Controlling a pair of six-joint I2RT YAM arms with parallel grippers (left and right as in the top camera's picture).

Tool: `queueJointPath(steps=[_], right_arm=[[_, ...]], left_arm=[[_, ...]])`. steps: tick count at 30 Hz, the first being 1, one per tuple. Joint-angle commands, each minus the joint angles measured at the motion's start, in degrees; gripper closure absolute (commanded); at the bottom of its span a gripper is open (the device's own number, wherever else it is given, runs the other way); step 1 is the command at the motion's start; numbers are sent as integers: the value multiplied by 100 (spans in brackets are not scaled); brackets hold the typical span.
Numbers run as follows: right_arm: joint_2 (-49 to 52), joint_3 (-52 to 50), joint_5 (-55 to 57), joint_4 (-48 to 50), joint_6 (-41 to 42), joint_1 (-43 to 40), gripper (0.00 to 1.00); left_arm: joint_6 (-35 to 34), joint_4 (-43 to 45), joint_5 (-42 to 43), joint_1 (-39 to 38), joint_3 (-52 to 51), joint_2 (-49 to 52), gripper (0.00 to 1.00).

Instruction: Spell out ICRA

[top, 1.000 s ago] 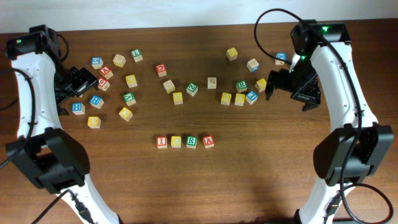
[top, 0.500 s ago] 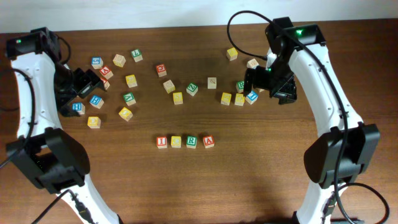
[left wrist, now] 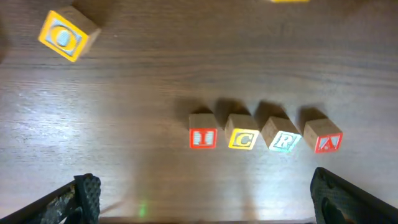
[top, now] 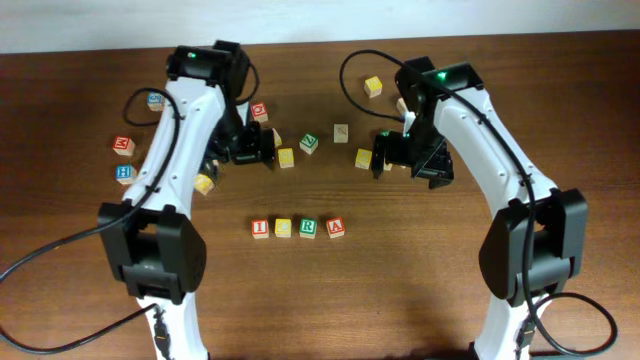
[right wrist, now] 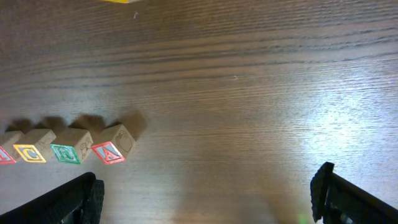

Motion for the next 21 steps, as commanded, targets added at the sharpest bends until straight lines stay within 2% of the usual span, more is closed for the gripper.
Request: queueJointPath(steps=[1,5,9,10,11,12,13,14,15,16,18,21], right_arm=[[-358,-33,57,-4,26,31,2],[-876,-35,236,-179,24,63,2],[-874,-538,551,-31,-275,457,0],[-868,-706,555,74,-280,538,6],[-868,-979,553,289,-271,634,20],[-868,-1292,455,570,-254,682,49],[-866,-1543,282,796,-254,684,64],[-861,-1731,149,990,-254,684,74],[-859,-1969,-94,1303,-256,684,89],[-857,-2105,-210,1504,-256,693,94],[-857,-2367,-310,1882,-221,752,96],[-826,-2776,-236,2632,168,984,96]], left_arm=[[0,-170,-92,-76,-33,-553,1],[-44,-343,-415,-144,-44,-1600,1],[-175,-315,-450,-164,-632,-1952,1],[-170,-140,-452,-164,-938,-1952,0],[-168,195,-455,-162,-1397,-1952,5],[-168,675,-452,-162,-2024,-1952,21],[-168,940,-452,-151,-2374,-1952,35],[-168,1185,-457,-127,-2682,-1952,46],[-168,1473,-595,-55,-3018,-1952,64],[-216,1698,-776,39,-3261,-1952,78],[-442,2055,-837,308,-3698,-1947,100],[-450,2789,-789,625,-4457,-1945,100]])
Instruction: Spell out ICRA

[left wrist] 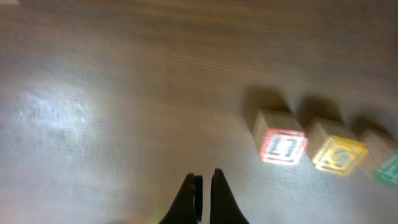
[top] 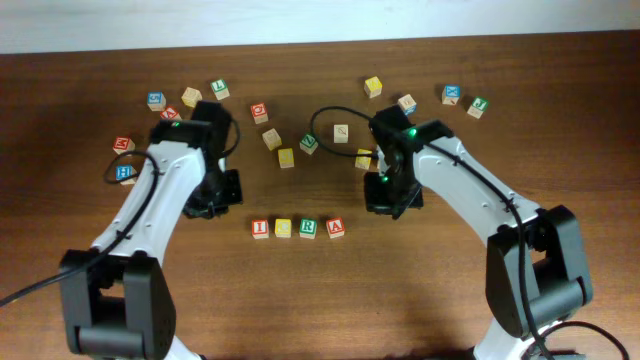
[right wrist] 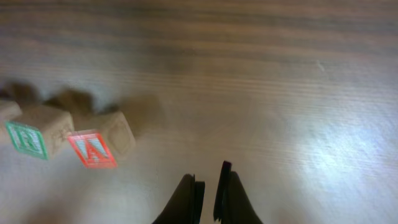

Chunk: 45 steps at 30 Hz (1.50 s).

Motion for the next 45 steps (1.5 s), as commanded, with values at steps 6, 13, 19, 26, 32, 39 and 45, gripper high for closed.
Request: queueJointPath(steps=[6,13,19,26,32,39,45], right_arm=[[358,-481,-293,1010,592,317,96],[621,-494,-236,1314,1244,767,96],[728,-494,-490,1458,1274,918,96],[730,-494,-599,1729,1709,1049,96],[730,-494,-780,2065,1709,1064,96],[730,-494,-870,2170,1711,1064,96],[730,-494,-863,2046,2085,1064,96]], left_arm=[[-111,1423,251,186,-1440,-50,100],[-114,2022,835,186,-1727,0,100],[-111,2234,1128,74,-1727,409,100],[-109,2472,1381,-225,-1727,619,100],[-44,2487,1486,-264,-1727,621,100],[-446,2441,1491,-476,-1727,619,100],[-455,2376,1316,-474,-1727,619,100]])
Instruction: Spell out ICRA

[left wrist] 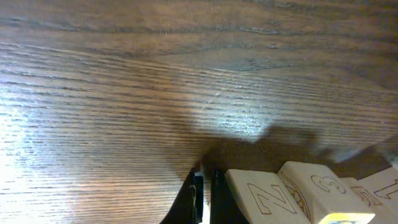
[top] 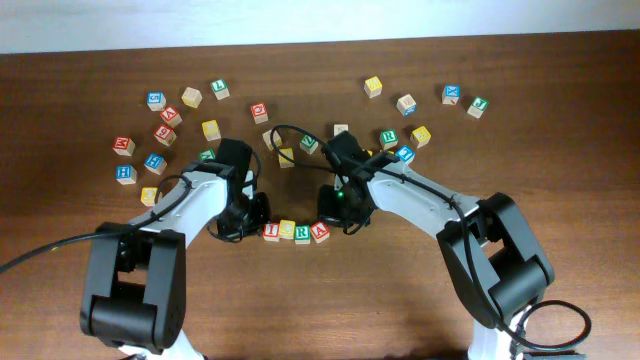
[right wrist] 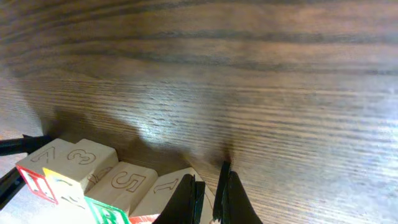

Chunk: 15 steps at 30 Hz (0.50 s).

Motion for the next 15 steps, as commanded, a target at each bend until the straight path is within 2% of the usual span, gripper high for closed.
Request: queueJointPath(steps=[1,4,8,15], right_arm=[[94,-35,4,-39,304,57,96],[94,-35,695,-481,299,-66,96],[94,-31,511,-857,278,-201,96],[94,-31,57,-518,348,168,96]], left_arm=[[-90,-50,-280,-37,-63,229,100],[-87,-181,-964,15,-61,229,100],[367,-345,-949,214,-7,229,100],[533,-431,243,210,-9,229,100]])
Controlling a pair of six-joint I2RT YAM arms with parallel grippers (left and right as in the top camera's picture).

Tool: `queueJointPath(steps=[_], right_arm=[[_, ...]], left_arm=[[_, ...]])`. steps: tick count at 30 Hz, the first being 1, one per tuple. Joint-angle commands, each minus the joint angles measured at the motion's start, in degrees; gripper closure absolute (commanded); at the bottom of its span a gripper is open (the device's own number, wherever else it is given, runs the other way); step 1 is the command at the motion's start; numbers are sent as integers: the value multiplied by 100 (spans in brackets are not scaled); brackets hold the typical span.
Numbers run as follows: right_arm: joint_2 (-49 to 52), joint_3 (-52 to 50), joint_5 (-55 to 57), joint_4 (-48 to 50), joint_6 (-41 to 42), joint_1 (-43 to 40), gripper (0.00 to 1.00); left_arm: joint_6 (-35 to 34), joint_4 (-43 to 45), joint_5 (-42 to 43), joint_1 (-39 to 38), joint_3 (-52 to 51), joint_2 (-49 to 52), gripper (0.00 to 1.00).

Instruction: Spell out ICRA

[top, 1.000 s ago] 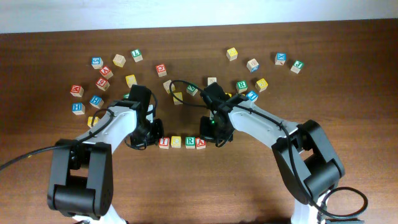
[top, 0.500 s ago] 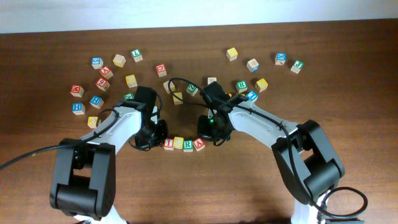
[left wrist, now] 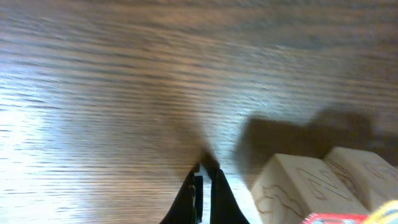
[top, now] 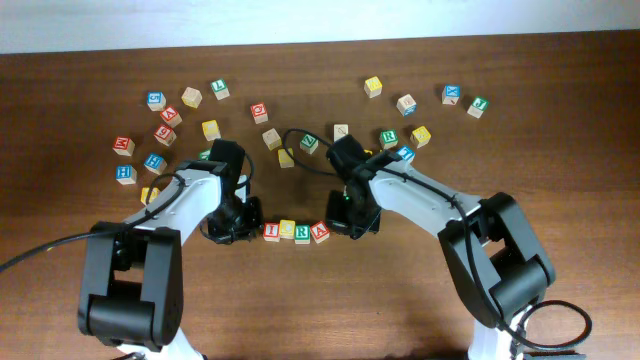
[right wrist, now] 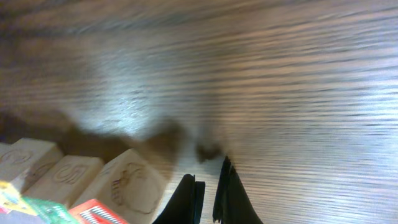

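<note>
Four wooden letter blocks lie side by side in a tight, slightly curved row reading I [top: 271, 231], C [top: 287, 230], R [top: 303, 234], A [top: 320, 233]. My left gripper [top: 250, 228] is shut, with its tips low over the table just left of the I block [left wrist: 305, 186], a small gap between them. My right gripper [top: 341, 225] is shut too, just right of the A block [right wrist: 124, 186] and not touching it. Both pairs of fingers hold nothing; the left gripper [left wrist: 204, 180] and the right gripper [right wrist: 209, 186] show only bare wood beneath them.
Several loose letter blocks are scattered across the far half of the brown table [top: 420, 300], among them a yellow one [top: 373, 86], a green one [top: 309, 144] and a blue one [top: 124, 174]. Black cables loop off both arms.
Both shut grippers have drawn a little away from the ends of the row, the left one leftward and the right one rightward. The row has stayed together.
First both grippers were open, high above a row with gaps between its blocks. Then they were shut and lower, beside the row's two ends. Later they stood against the end blocks with the row closed up tight. Now they stand slightly apart from it.
</note>
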Motion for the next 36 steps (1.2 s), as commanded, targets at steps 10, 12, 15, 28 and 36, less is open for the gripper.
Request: queueJointPath(steps=[10,12,15,28,36], right_arm=[[94,-33,-396,258,179,153,96],[94,-31,-245,256,37,98,96],[94,-9,-52,133,-216,-173,96],[94,2035,31,-1294,-1316,-686,96],[94,2035,35,-1397,-1320,-686,96]], left_arm=[[177,-2,428,-186,-72,190,100],[177,-7,343,-179,-72,190,100],[175,-59,-166,-129,-72,190,100],[-55,-922,1298,-595,-13,-507,100],[-866,-474,-166,-789,-15,-507,100]])
